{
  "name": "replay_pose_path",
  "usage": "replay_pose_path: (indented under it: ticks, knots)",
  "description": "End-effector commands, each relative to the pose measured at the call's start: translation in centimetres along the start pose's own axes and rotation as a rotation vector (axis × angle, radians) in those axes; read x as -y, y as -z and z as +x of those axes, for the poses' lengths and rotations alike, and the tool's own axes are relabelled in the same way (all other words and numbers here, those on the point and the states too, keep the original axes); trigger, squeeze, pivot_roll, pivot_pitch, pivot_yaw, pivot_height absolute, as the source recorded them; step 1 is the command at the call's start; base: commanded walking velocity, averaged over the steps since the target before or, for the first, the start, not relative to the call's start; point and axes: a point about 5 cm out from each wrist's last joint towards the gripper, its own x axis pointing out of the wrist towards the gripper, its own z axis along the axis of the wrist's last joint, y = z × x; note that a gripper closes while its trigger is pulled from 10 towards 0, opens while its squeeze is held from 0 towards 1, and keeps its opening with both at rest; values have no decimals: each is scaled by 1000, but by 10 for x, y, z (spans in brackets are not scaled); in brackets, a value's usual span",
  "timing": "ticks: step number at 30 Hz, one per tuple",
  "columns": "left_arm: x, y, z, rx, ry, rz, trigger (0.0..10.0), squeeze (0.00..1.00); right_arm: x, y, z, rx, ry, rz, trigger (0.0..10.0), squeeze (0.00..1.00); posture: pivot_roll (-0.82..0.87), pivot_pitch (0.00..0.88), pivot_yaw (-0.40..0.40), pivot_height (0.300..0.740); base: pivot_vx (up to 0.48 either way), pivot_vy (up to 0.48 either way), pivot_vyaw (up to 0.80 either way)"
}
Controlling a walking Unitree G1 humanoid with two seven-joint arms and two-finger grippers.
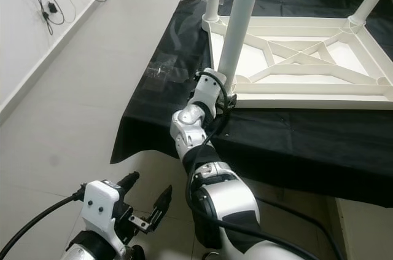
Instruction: Building children table
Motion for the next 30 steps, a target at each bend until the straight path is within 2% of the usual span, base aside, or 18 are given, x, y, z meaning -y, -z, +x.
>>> replay_pose_path:
  ticks: [1,8,13,15,21,22,24,27,28,30]
  knots:
    - [-1,5,-1,-19,3,-3,10000,0,-3,12,-7,-37,-40,-25,10000,0,167,168,-22,740,0,0,0]
    - [-5,6,2,-17,-1,3,10000,0,0,11,-12,2,-75,-43,10000,0,160,160,-23,740,0,0,0]
    - [-8,7,4,-12,-3,13,10000,0,6,18,-17,-28,-128,-55,10000,0,156,156,-21,740,0,0,0]
    - [-10,7,5,-11,-6,17,10000,0,7,22,-20,-59,-185,-67,10000,0,152,149,-21,740,0,0,0]
    - [-13,8,7,-11,-12,24,10000,0,11,25,-23,-73,-232,-93,10000,0,147,140,-24,740,0,0,0]
    - [-16,10,8,-11,-16,29,10000,0,21,28,-25,-83,-255,-124,10000,0,142,135,-25,740,0,0,0]
    - [-16,10,8,-10,-16,30,10000,0,26,28,-26,-90,-265,-140,10000,0,142,135,-25,740,0,0,0]
    - [-19,12,7,-17,-25,40,10000,0,53,36,-32,-130,-321,-214,10000,0,132,128,-20,740,0,0,0]
    - [-19,12,7,-17,-25,40,10000,0,53,36,-32,-130,-321,-214,10000,0,132,128,-20,740,0,0,0]
    - [-21,13,7,-19,-28,44,10000,0,65,40,-36,-146,-336,-245,10000,0,123,123,-16,740,0,0,0]
